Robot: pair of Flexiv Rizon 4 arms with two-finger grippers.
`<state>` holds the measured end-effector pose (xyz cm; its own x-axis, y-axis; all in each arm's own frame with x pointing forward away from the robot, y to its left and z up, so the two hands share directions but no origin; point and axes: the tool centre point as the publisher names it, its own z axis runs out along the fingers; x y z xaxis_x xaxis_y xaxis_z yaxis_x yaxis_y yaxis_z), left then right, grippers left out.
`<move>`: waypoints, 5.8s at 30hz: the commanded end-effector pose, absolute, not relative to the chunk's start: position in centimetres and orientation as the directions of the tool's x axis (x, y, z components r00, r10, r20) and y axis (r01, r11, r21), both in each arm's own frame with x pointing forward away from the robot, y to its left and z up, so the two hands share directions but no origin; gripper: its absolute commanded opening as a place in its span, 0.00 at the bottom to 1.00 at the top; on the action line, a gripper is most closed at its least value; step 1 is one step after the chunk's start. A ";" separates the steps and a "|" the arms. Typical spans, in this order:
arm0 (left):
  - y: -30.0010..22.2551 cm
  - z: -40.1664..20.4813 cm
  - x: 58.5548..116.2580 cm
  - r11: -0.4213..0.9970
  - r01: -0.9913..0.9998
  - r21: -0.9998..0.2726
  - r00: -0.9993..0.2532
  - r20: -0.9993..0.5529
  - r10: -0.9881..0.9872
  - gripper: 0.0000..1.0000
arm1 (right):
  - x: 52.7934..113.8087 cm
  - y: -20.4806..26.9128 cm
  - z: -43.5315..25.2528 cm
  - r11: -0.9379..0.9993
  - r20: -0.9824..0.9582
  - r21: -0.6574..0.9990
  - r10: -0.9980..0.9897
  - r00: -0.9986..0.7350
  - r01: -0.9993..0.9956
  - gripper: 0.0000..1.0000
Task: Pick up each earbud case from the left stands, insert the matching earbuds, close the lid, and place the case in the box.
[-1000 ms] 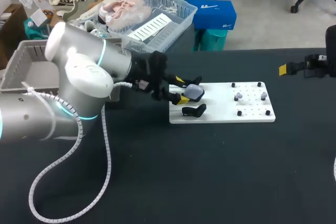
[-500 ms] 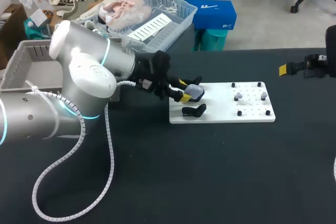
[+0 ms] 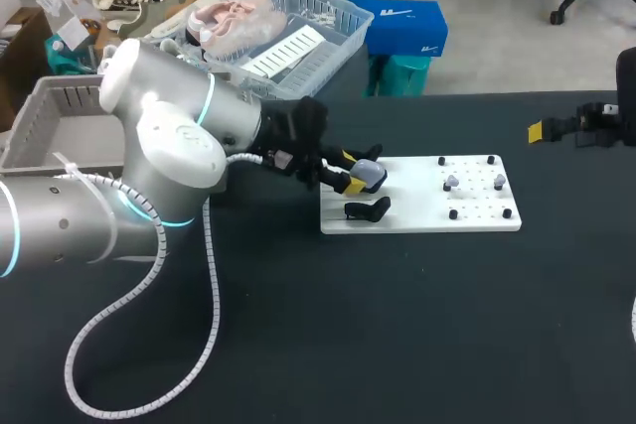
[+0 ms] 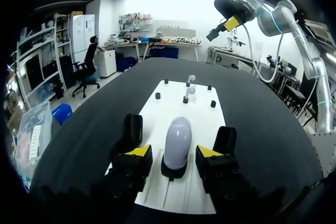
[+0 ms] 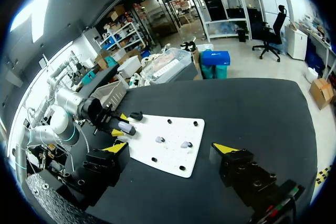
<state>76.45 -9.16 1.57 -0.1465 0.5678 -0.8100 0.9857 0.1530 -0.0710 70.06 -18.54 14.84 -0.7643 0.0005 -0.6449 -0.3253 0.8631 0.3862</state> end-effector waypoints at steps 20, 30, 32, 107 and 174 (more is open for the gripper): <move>-9.2 1.4 76.7 0.183 0.980 -0.074 -0.168 -0.801 0.575 0.31 | 70.1 -18.5 14.9 0.863 -0.645 0.386 0.000 -0.764 -0.325 1.00; -8.9 1.6 76.6 0.190 0.979 -0.078 -0.175 -0.800 0.574 0.23 | 70.1 -18.5 14.9 0.863 -0.645 0.386 0.000 -0.764 -0.325 1.00; -8.8 1.6 76.6 0.189 0.979 -0.078 -0.175 -0.801 0.573 0.18 | 70.1 -18.5 14.9 0.863 -0.645 0.386 0.000 -0.764 -0.325 1.00; -11.5 12.5 70.0 0.142 0.990 -0.019 -0.068 -0.935 0.348 0.00 | 70.2 -11.3 16.8 0.763 -0.600 0.371 -0.238 -0.763 -0.530 1.00; -14.8 12.8 69.2 0.097 0.995 0.037 0.000 -0.936 0.353 0.00 | 70.9 -4.4 16.0 0.672 -0.597 0.374 -0.354 -0.720 -0.639 1.00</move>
<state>69.44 -14.96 12.93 -0.0035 0.3534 -0.9355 0.9950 0.0947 0.0321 70.98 -4.34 15.61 -0.7194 -0.3514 -0.5991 -0.6411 0.6678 0.3781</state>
